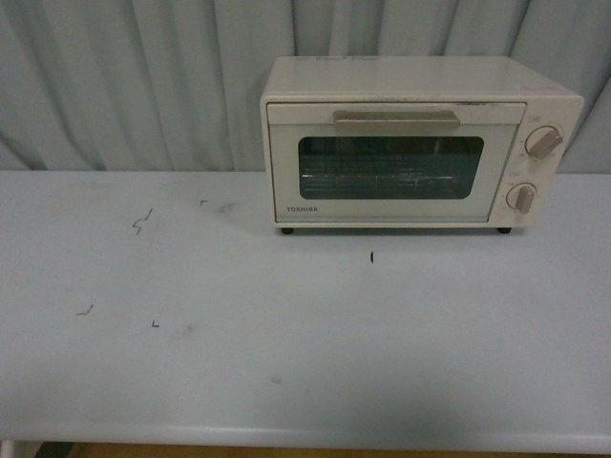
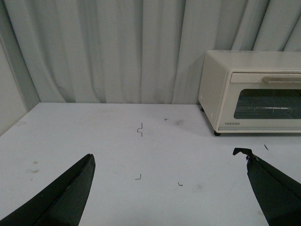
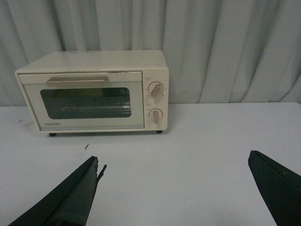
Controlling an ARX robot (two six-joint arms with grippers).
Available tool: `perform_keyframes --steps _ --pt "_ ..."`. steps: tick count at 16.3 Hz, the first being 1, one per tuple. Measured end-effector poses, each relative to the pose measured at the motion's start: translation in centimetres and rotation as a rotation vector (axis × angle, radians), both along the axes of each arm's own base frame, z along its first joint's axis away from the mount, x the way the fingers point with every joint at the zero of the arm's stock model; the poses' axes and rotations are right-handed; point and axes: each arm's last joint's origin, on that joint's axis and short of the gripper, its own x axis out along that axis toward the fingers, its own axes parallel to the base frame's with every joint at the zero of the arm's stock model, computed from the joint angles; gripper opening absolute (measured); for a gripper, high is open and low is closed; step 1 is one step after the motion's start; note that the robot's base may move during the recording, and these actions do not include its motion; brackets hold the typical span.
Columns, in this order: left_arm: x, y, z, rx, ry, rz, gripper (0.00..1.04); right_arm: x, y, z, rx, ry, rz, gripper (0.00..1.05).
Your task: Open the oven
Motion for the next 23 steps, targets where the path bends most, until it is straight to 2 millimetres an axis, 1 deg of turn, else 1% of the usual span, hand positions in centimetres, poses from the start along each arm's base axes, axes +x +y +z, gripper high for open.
perform_keyframes --steps 23 --pt "0.0 0.0 0.0 0.0 0.0 0.0 0.98 0.0 0.0 0.01 0.0 -0.001 0.0 0.98"
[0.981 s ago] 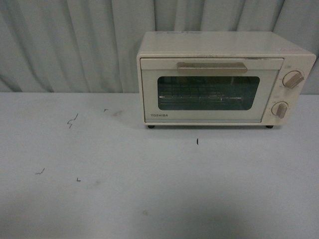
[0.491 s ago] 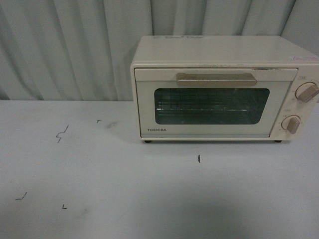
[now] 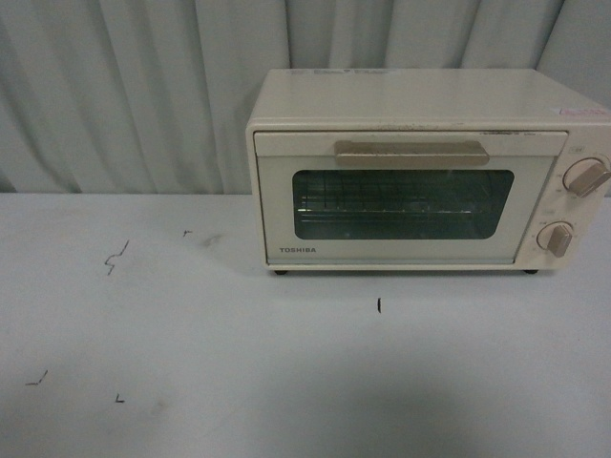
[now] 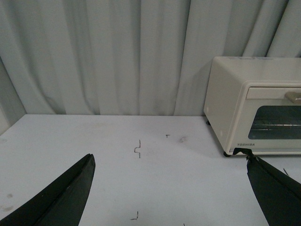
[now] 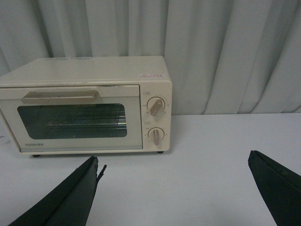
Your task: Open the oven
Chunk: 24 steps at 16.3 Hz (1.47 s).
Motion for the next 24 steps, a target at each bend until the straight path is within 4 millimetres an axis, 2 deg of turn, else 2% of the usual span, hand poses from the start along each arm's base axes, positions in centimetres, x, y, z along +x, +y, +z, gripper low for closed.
perform_keyframes --steps 8,9,10,11,13,16,19,21,24 --pt "0.0 0.0 0.0 0.0 0.0 0.0 0.98 0.0 0.0 0.0 0.0 0.0 0.0 0.98" --pt "0.0 0.0 -0.2 -0.012 0.065 -0.01 0.98 0.0 0.0 0.0 0.0 0.0 0.0 0.98" --pt "0.1 0.0 0.4 -0.099 0.385 -0.059 0.98 0.0 0.0 0.0 0.0 -0.001 0.0 0.98" --pt "0.8 0.1 1.5 -0.181 0.545 -0.06 0.98 0.0 0.0 0.0 0.0 -0.001 0.0 0.98" --pt "3.3 -0.2 3.2 -0.275 0.546 -0.104 0.98 0.0 0.0 0.0 0.0 0.0 0.0 0.98" --pt "7.7 -2.7 2.0 -0.399 0.629 -0.19 0.98 0.0 0.0 0.0 0.0 0.0 0.0 0.98" --pt "12.0 -7.7 0.9 -0.557 0.709 -0.295 0.98 0.0 0.0 0.0 0.0 0.0 0.0 0.98" --pt "13.5 -10.7 -1.5 -0.636 0.823 -0.313 0.98 0.0 0.0 0.0 0.0 0.0 0.0 0.98" --pt "15.5 -12.6 -4.8 -0.779 0.921 -0.25 0.98 0.0 0.0 0.0 0.0 0.0 0.0 0.98"
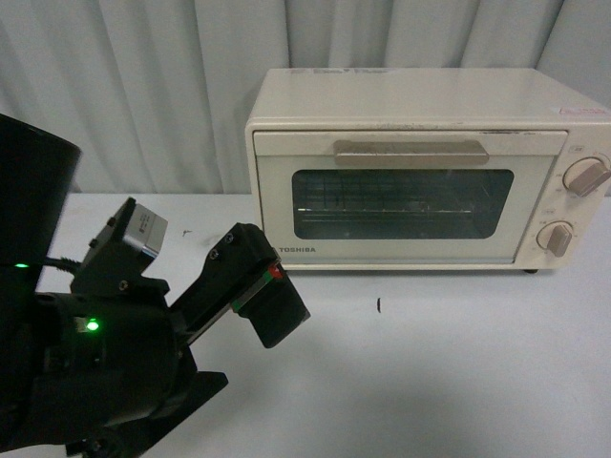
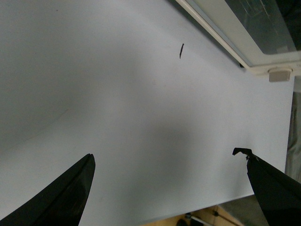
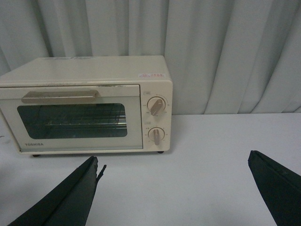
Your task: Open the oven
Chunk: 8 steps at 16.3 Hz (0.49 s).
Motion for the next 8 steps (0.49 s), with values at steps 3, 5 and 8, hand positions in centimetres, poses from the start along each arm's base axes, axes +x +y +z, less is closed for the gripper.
perform_keyframes --steps 3,5,8 --pt "1.1 -2.0 -1.3 -0.083 0.026 0.052 0.98 0.0 0.0 0.0 0.0 0.0 0.0 0.98" --pt "1.5 -3.3 -2.2 -0.108 0.052 0.082 0.98 0.0 0.0 0.0 0.0 0.0 0.0 0.98" --pt "1.9 -4.5 -3.0 -0.097 0.044 0.12 0.98 0.0 0.0 0.0 0.0 0.0 0.0 0.98"
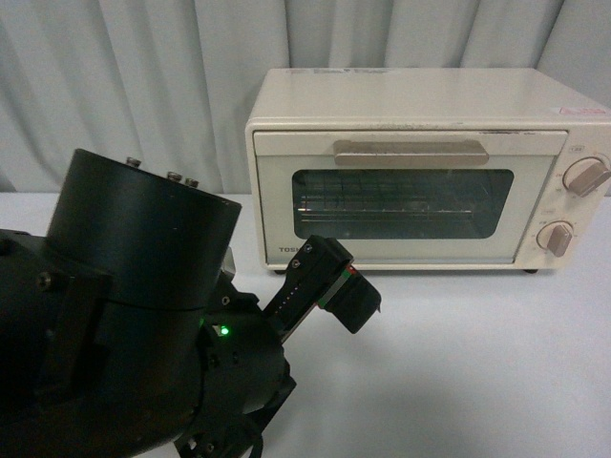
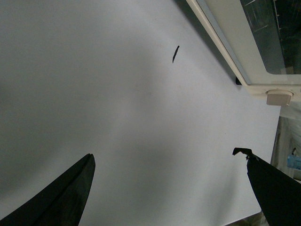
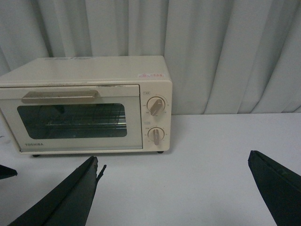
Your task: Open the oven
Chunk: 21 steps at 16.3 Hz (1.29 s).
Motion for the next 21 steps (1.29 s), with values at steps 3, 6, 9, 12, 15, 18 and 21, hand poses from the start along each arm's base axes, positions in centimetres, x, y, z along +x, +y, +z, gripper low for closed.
perform_keyframes --steps 3,6,9,12,15,18,21 --pt "1.0 -1.1 -0.6 0.028 -0.018 0.032 0.98 0.0 0.0 0.0 0.0 0.0 0.0 0.98" --pt "1.5 -1.2 -2.0 0.054 0.009 0.055 0.98 0.0 0.0 0.0 0.0 0.0 0.0 0.98" --pt "1.5 -1.2 -3.4 0.053 0.051 0.071 0.98 0.0 0.0 0.0 0.0 0.0 0.0 0.98" --pt "1.8 -2.0 -3.6 0.047 0.053 0.074 0.98 0.0 0.0 0.0 0.0 0.001 0.0 0.98" --pt "1.7 -2.1 -3.6 0.063 0.058 0.08 0.98 0.0 0.0 0.0 0.0 0.0 0.0 0.98" --pt "1.7 -2.1 -3.6 0.063 0.058 0.08 0.98 0.0 0.0 0.0 0.0 0.0 0.0 0.98" --pt "1.7 -2.1 -3.6 0.063 0.058 0.08 0.98 0.0 0.0 0.0 0.0 0.0 0.0 0.98"
